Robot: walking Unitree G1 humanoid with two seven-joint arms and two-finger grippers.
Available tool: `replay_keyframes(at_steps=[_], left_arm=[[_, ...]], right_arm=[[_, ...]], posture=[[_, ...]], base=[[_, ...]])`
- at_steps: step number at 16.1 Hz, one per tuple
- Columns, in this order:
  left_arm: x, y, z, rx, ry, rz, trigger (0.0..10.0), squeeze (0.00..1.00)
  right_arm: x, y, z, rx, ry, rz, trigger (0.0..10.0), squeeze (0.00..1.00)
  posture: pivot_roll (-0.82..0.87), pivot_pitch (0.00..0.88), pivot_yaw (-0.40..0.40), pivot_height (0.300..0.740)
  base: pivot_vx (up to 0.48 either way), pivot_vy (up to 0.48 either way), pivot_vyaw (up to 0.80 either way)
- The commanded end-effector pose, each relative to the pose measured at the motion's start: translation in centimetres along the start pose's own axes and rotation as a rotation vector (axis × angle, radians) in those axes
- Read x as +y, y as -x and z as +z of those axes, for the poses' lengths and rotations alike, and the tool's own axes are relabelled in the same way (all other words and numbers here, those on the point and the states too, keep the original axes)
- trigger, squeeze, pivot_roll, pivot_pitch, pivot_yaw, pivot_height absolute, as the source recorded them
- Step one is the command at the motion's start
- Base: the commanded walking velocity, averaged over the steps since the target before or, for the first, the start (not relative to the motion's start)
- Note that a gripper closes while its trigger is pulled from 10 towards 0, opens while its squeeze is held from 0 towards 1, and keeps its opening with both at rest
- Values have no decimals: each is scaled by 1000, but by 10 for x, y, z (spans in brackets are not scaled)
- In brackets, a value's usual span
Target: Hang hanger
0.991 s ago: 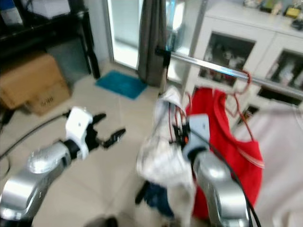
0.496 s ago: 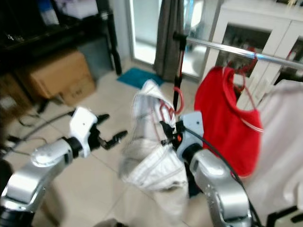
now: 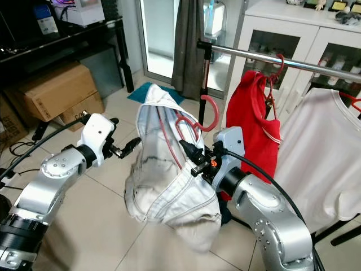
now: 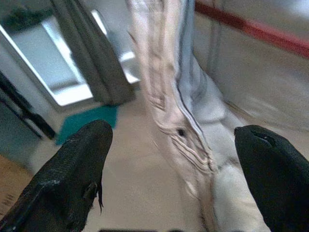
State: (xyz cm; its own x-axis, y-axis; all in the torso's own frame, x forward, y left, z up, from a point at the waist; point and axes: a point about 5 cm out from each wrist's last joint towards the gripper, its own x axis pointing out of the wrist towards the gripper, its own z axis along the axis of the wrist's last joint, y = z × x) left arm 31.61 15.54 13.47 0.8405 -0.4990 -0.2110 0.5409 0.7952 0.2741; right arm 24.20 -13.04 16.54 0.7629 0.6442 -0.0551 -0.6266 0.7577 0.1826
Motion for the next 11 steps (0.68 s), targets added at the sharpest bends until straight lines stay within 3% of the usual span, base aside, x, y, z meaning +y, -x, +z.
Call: replay_keyframes(at_steps=[1, 2, 11], left_arm=[[0, -4, -9, 29, 9, -27, 8000, 0], [-2, -7, -14, 46, -14, -47, 0, 0], [-5, -32, -16, 15, 75, -127, 0, 0]], right_arm=[[9, 0, 20, -84, 25, 69, 0, 0], [10, 1, 22, -93, 15, 90, 0, 0], [15, 9, 28, -114, -26, 189, 0, 0]], posture=[[-175, 0, 24, 740], [-177, 0, 22, 740], [-186, 0, 23, 740]], base=[[0, 0, 0], [0, 0, 0], [0, 0, 0]])
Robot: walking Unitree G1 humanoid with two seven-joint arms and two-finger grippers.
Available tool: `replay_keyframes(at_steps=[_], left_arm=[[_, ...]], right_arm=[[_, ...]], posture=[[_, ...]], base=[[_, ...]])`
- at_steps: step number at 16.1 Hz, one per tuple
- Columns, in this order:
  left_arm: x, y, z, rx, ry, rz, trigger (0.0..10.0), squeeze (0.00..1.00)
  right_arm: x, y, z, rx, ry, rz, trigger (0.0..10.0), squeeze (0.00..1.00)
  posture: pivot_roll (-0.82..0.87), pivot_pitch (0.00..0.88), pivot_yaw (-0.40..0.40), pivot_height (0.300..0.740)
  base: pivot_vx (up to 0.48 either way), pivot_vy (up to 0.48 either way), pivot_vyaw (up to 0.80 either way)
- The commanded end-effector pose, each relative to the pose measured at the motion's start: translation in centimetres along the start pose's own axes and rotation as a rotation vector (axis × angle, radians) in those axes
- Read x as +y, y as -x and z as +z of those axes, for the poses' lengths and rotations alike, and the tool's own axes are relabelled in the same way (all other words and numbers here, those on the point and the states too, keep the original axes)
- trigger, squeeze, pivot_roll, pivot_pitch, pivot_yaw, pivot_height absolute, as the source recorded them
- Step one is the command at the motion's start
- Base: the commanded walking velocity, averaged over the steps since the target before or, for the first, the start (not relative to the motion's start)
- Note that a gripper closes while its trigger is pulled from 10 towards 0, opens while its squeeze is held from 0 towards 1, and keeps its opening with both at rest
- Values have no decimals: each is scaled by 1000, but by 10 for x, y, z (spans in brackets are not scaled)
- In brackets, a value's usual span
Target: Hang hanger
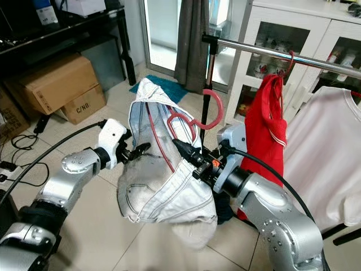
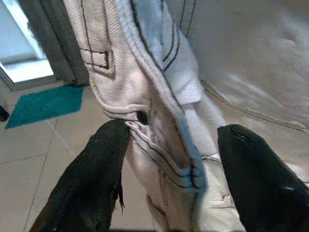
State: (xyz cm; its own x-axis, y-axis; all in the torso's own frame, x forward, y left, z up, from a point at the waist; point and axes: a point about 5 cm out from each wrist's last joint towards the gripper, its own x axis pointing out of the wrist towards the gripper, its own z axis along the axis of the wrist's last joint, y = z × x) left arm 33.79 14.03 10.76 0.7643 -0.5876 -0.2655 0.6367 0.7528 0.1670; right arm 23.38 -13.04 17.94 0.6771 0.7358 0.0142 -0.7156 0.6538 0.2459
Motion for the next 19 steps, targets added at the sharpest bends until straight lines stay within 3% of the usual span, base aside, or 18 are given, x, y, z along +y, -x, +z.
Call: replay_keyframes(at_steps=[1, 6, 12, 14, 17, 19], left_arm=[[3, -1, 4, -16, -8, -8, 0, 0], [5, 0, 3, -35, -19, -14, 0, 0], [15, 12, -3, -11, -39, -9, 0, 0], [25, 22, -2, -5, -72, 6, 0, 0], [53, 45, 8, 15, -149, 65, 0, 0], [89, 76, 38, -1, -229, 111, 0, 0]], right_arm=[[9, 0, 16, -68, 39, 59, 0, 0], [10, -1, 15, -69, 27, 67, 0, 0], [10, -1, 13, -63, 29, 60, 0, 0], [8, -1, 10, -37, 45, 53, 0, 0], [3, 3, 0, 69, 115, 41, 0, 0], [-2, 13, -14, 227, 204, 96, 0, 0]], posture=[[-186, 0, 24, 740], [-175, 0, 24, 740], [-172, 0, 27, 740], [-174, 0, 31, 740], [-174, 0, 31, 740], [-174, 0, 31, 740]], base=[[0, 0, 0], [0, 0, 0], [0, 0, 0], [0, 0, 0], [0, 0, 0], [0, 0, 0]])
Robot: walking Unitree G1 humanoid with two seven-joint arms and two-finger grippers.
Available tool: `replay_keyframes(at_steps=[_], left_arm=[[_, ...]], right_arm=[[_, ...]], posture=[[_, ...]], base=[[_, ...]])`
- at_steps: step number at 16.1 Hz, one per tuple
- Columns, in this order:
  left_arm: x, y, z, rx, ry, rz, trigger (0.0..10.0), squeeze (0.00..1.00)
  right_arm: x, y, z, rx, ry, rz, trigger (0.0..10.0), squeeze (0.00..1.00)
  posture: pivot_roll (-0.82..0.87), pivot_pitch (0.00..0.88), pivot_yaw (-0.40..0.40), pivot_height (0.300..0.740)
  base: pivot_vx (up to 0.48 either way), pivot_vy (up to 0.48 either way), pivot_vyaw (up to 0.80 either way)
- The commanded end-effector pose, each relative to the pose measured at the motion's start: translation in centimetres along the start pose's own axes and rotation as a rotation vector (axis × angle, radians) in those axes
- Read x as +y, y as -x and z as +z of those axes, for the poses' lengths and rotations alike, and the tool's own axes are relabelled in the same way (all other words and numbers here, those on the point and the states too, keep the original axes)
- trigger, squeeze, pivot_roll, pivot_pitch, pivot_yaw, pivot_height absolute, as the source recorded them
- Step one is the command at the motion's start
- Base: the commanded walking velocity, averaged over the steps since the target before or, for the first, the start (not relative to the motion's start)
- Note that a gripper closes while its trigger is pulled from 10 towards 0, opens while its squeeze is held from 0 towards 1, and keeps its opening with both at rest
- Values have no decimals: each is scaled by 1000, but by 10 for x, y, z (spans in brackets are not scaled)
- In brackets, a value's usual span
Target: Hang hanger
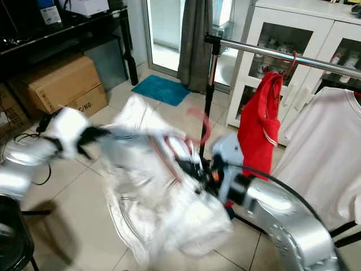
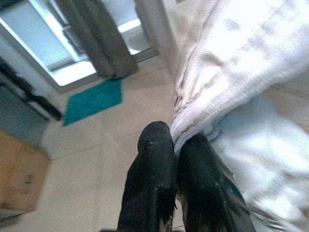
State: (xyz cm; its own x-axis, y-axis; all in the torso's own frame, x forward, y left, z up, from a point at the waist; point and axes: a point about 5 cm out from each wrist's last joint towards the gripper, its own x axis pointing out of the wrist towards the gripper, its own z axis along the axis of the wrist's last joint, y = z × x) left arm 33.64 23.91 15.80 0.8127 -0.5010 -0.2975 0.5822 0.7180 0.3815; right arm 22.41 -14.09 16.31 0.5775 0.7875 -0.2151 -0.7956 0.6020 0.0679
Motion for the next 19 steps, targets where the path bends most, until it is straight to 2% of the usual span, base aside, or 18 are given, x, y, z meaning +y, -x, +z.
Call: replay_keyframes(at_steps=[1, 2, 3, 4, 5, 8, 9, 10, 11, 12, 13, 14, 15, 16, 17, 18, 19], left_arm=[[18, 8, 22, -65, -29, 36, 0, 0], [31, 14, 30, -62, -60, 41, 0, 0], [35, 16, 32, -59, -68, 43, 0, 0], [53, 22, 36, -46, -72, 76, 0, 0], [62, 25, 39, -50, -52, 93, 0, 0], [76, 25, 37, -69, 64, 154, 0, 0], [75, 21, 28, -69, 159, 163, 0, 0], [61, 11, 12, -50, 240, 118, 0, 0], [55, 8, 6, -41, 260, 95, 0, 0], [36, -2, -7, -18, 287, 28, 0, 0], [7, -17, -20, 3, 311, -58, 0, 0], [-8, -24, -23, 1, 319, -103, 0, 0], [-35, -35, -25, -14, 332, -182, 0, 0], [-53, -42, -24, -18, 325, -228, 0, 0], [-78, -49, -22, -29, 295, -278, 314, 0], [-91, -49, -17, -61, 287, -309, 10000, 0], [-95, -45, -14, -93, 278, -323, 10000, 1000]], right_arm=[[2, 0, 0, 5, 30, 42, 0, 0], [7, 3, -3, 45, 42, 113, 0, 0], [8, 4, -4, 53, 42, 134, 0, 0], [16, 10, -6, 69, 28, 229, 0, 0], [21, 14, -6, 62, 5, 284, 0, 0], [23, 22, 3, -20, -54, 337, 0, 0], [20, 22, 13, -124, -99, 316, 0, 0], [13, 20, 22, -222, -131, 260, 0, 0], [10, 20, 24, -252, -141, 234, 0, 0], [2, 17, 29, -307, -160, 155, 0, 0], [-8, 12, 34, -365, -203, 50, 0, 0], [-12, 10, 36, -383, -223, 11, 0, 0], [-15, 7, 39, -404, -245, -24, 0, 0], [-17, 3, 40, -393, -243, -52, 0, 0], [-19, -2, 39, -358, -218, -90, 0, 0], [-19, -5, 38, -315, -179, -108, 0, 0], [-18, -7, 36, -276, -146, -126, 0, 0]], posture=[[-154, 0, 19, 740], [-154, 0, 19, 740], [-154, 0, 19, 740], [-150, 0, 14, 740], [-150, 0, 15, 740], [-153, 0, 18, 740], [-156, 0, 24, 740], [-158, 0, 30, 740], [-158, 0, 30, 740], [-158, 0, 30, 740], [-161, 0, 37, 740], [-161, 0, 37, 740], [-160, 0, 36, 740], [-160, 0, 36, 740], [-158, 0, 34, 740], [-162, 0, 39, 740], [-164, 0, 45, 740]], base=[[0, 0, 0], [0, 0, 0], [0, 0, 0], [0, 0, 0], [0, 0, 0], [0, 0, 0], [0, 0, 0], [0, 0, 0], [0, 0, 0], [0, 0, 0], [0, 0, 0], [0, 0, 0], [0, 0, 0], [0, 0, 0], [0, 0, 0], [0, 0, 0], [0, 0, 0]])
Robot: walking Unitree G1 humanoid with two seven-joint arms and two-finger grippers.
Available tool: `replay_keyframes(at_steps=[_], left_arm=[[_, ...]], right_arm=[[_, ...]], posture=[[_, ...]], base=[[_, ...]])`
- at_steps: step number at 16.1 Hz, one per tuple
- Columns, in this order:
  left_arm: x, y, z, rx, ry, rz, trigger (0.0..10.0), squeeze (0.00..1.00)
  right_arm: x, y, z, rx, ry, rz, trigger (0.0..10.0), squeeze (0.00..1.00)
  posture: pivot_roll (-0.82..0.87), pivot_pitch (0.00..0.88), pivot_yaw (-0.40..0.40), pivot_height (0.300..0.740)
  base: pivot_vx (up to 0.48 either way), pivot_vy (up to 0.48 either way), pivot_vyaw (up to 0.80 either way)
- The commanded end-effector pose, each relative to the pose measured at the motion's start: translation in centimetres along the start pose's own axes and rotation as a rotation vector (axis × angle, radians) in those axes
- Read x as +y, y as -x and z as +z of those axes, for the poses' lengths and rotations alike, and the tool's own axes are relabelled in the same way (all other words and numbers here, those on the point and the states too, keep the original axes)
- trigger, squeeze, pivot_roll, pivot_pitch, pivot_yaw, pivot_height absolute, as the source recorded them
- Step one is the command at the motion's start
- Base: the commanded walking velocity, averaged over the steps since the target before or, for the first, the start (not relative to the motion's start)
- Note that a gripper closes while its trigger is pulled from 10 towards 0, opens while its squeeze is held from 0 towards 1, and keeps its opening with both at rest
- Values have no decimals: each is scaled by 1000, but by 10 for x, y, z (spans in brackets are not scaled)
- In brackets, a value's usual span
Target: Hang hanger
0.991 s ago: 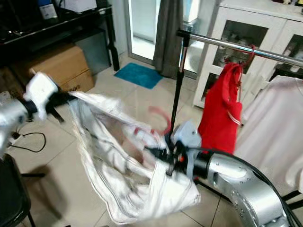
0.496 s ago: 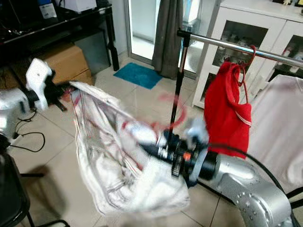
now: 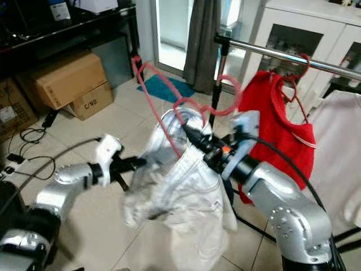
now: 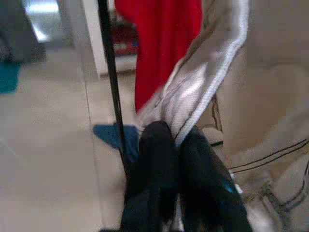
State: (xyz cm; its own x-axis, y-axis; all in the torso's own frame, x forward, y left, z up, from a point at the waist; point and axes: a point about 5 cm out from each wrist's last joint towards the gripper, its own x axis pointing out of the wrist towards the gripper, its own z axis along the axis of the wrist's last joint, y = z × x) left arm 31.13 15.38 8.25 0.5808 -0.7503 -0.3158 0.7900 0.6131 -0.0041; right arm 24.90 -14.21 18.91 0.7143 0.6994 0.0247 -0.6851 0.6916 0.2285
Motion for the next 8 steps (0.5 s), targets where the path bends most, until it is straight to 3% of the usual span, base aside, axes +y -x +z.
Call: replay_keyframes(at_steps=[1, 3, 5, 6, 8], left_arm=[[4, 13, 13, -36, -76, -3, 10000, 1000], [5, 30, 13, -13, -106, -35, 10000, 1000], [5, 63, 23, 20, -124, -102, 10000, 1000], [5, 67, 26, 27, -125, -120, 10000, 1000], [10, 84, 49, 9, -156, -168, 10000, 1000]], right_arm=[[1, -2, 5, 13, 60, -23, 0, 0], [-3, -2, 6, 37, 90, -70, 0, 0], [-11, -1, 3, 100, 142, -91, 0, 0], [-13, -2, 2, 109, 146, -91, 0, 0], [-18, -5, -2, 205, 246, -62, 0, 0]], posture=[[-164, 0, 47, 740], [-157, 0, 46, 740], [-129, 0, 28, 740], [-124, 0, 26, 740], [-117, 0, 32, 740]], base=[[0, 0, 0], [0, 0, 0], [0, 0, 0], [0, 0, 0], [0, 0, 0]])
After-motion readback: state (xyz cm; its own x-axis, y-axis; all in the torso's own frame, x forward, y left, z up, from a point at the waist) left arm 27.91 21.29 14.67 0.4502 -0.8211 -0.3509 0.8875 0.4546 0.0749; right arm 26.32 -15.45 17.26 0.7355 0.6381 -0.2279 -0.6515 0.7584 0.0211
